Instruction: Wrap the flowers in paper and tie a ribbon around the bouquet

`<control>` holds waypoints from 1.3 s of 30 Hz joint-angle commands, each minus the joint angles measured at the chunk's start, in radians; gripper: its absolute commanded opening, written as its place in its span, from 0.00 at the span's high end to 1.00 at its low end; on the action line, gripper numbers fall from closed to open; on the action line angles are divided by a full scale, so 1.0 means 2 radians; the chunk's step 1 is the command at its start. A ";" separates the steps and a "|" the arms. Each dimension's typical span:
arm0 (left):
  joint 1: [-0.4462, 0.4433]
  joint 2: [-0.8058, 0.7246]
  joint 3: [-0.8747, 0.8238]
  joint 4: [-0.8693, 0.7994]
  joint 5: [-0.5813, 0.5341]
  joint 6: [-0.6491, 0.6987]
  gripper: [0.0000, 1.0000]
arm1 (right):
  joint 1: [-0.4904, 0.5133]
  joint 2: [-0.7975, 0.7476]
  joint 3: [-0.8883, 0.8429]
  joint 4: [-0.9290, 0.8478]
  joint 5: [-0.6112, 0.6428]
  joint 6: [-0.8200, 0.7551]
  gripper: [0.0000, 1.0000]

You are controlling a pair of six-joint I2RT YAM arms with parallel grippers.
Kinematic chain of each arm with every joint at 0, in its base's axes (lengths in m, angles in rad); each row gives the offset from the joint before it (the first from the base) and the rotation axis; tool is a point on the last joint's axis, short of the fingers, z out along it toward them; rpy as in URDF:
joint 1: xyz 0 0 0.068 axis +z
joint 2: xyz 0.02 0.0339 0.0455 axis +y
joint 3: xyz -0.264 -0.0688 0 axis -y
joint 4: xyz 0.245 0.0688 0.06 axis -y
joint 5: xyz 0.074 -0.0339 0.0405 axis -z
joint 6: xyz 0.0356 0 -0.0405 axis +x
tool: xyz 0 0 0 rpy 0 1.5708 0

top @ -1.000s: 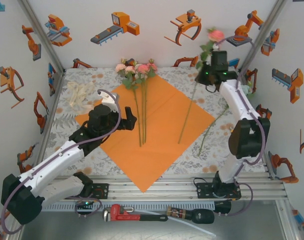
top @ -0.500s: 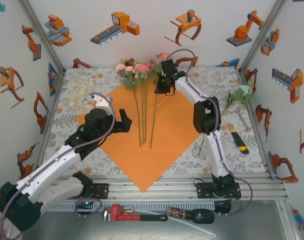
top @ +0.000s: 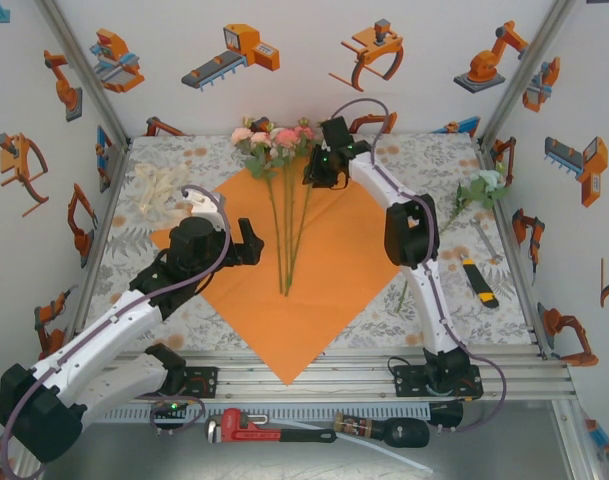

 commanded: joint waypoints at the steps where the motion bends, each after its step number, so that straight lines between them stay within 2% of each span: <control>1: 0.003 -0.004 -0.004 0.007 0.020 -0.003 0.03 | -0.020 -0.074 -0.020 -0.019 0.006 -0.031 0.62; 3: 0.003 -0.006 -0.008 0.029 0.054 0.008 0.03 | -0.034 -0.123 -0.061 -0.017 0.018 -0.047 0.61; 7: 0.002 0.005 -0.018 0.114 0.194 0.024 0.03 | -0.079 -0.249 -0.205 0.016 0.054 -0.074 0.61; 10: -0.011 0.028 -0.011 0.166 0.283 0.029 0.03 | -0.138 -0.344 -0.330 0.045 0.092 -0.078 0.60; 13: -0.035 0.060 0.007 0.186 0.333 0.043 0.03 | -0.210 -0.404 -0.425 0.061 0.113 -0.075 0.60; 16: -0.058 0.092 0.028 0.191 0.368 0.053 0.03 | -0.270 -0.428 -0.483 0.064 0.135 -0.073 0.60; 21: -0.085 0.126 0.052 0.183 0.391 0.068 0.03 | -0.316 -0.400 -0.520 0.074 0.122 -0.068 0.61; 26: -0.093 0.140 0.079 0.118 0.404 0.109 0.03 | -0.313 -0.345 -0.517 0.093 0.071 -0.055 0.63; 30: -0.093 0.137 0.092 0.072 0.383 0.129 0.03 | -0.309 -0.312 -0.514 0.095 0.071 -0.053 0.63; 36: -0.093 0.139 0.094 0.068 0.367 0.130 0.03 | -0.310 -0.294 -0.521 0.097 0.090 -0.052 0.64; 38: -0.093 0.141 0.095 0.067 0.362 0.129 0.03 | -0.309 -0.289 -0.521 0.097 0.091 -0.053 0.67; 39: -0.093 0.141 0.096 0.067 0.359 0.129 0.03 | -0.310 -0.287 -0.521 0.097 0.092 -0.053 0.71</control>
